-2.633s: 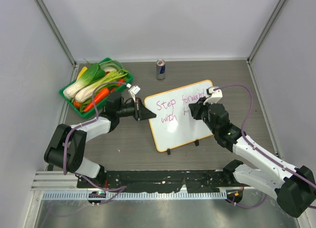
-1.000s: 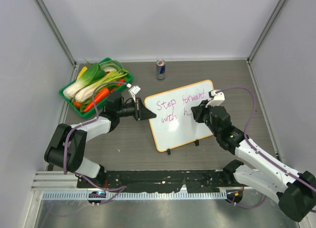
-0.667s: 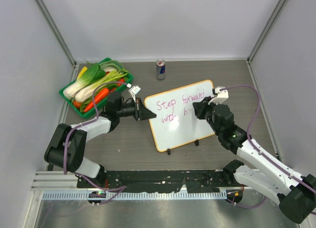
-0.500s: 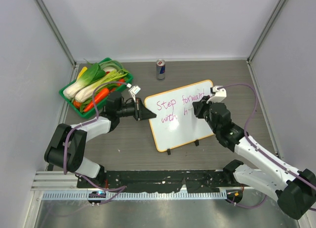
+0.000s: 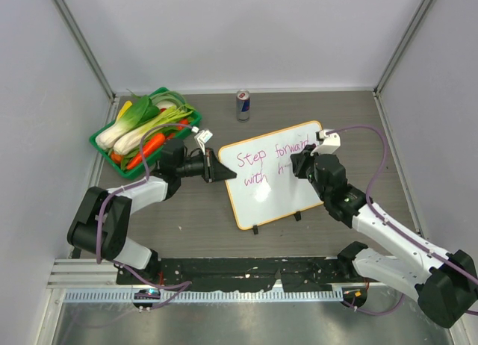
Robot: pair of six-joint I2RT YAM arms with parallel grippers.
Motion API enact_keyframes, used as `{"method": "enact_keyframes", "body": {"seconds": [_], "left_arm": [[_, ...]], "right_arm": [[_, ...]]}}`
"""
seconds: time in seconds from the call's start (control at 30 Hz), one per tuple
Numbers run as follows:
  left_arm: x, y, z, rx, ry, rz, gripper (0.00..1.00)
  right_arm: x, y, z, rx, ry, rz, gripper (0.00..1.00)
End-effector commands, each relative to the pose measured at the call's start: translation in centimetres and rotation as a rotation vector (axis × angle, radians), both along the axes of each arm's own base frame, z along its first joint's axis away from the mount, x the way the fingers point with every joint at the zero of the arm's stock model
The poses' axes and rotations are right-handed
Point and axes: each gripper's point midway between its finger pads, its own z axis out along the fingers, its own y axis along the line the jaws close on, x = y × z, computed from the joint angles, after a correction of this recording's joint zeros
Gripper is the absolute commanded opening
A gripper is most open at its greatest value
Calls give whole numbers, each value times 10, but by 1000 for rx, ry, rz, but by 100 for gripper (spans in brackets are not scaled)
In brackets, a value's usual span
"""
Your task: Write a sentence on the whiteboard
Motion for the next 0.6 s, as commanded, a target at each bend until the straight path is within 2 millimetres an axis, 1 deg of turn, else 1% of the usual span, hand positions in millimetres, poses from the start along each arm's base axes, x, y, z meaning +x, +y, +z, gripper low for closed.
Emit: {"method": "enact_keyframes", "body": {"seconds": [0.0,0.2,0.37,0.47,0.5,0.57], "left_arm": [[-15,7,-54,152,14,-28,0],[-16,7,-55,153,16,-31,0],[-16,7,-56,154,18,-33,0],[-16,6,-56,154,18,-33,0],[-16,6,-55,154,16,-35,0],[-16,6,-56,155,17,-32,0]], "right_arm": [[4,4,7,7,-20,12,2],[-3,4,-4,-11,13,33,2],[-9,1,-17,-31,44,40,1],[-10,-1,-17,-30,44,32,1],[-14,-3,-22,-44,64,32,1],[-15,-4,-24,-45,65,30,1]]}}
